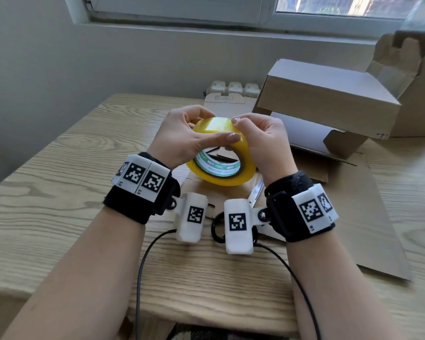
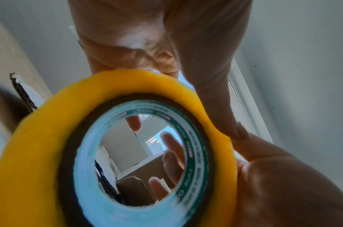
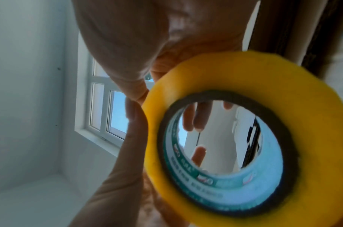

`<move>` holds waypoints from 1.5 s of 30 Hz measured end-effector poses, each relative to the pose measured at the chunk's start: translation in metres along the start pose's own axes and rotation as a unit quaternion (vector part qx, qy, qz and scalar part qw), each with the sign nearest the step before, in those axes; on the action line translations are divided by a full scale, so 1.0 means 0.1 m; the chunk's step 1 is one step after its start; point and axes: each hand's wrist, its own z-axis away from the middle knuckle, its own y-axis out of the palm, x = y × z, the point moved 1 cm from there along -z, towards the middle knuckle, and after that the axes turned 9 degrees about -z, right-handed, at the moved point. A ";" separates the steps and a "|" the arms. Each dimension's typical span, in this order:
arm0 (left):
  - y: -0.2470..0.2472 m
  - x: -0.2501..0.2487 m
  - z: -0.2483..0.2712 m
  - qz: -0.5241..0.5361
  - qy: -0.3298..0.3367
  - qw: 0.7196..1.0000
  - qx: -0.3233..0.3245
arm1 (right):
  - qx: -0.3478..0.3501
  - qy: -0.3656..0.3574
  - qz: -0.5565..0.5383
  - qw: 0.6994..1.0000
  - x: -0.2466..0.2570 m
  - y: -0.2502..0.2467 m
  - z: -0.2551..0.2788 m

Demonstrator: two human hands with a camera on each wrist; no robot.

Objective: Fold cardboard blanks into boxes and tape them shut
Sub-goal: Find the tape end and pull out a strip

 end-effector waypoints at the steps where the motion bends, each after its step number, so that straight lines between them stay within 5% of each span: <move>1: 0.02 0.01 0.00 0.001 0.002 1.000 -0.006 | -0.014 -0.015 0.013 1.000 0.00 -0.02 -0.01; 5: 0.05 0.02 0.00 -0.017 0.015 1.000 -0.013 | -0.057 -0.032 0.010 0.998 0.00 -0.10 -0.02; 11: 0.05 -0.03 0.03 -0.014 0.017 0.999 0.028 | -0.052 -0.002 -0.046 0.998 0.02 -0.14 -0.01; 26: 0.12 -0.04 0.03 -0.042 0.045 0.998 0.012 | -0.056 0.069 -0.145 0.985 -0.03 -0.16 0.00; 37: 0.14 -0.03 0.03 -0.038 0.038 0.999 0.001 | -0.088 0.038 -0.120 0.988 -0.08 -0.15 0.01; 45: 0.04 -0.12 0.08 -0.048 0.074 0.995 -0.036 | -0.041 0.059 -0.182 0.981 -0.02 -0.08 0.01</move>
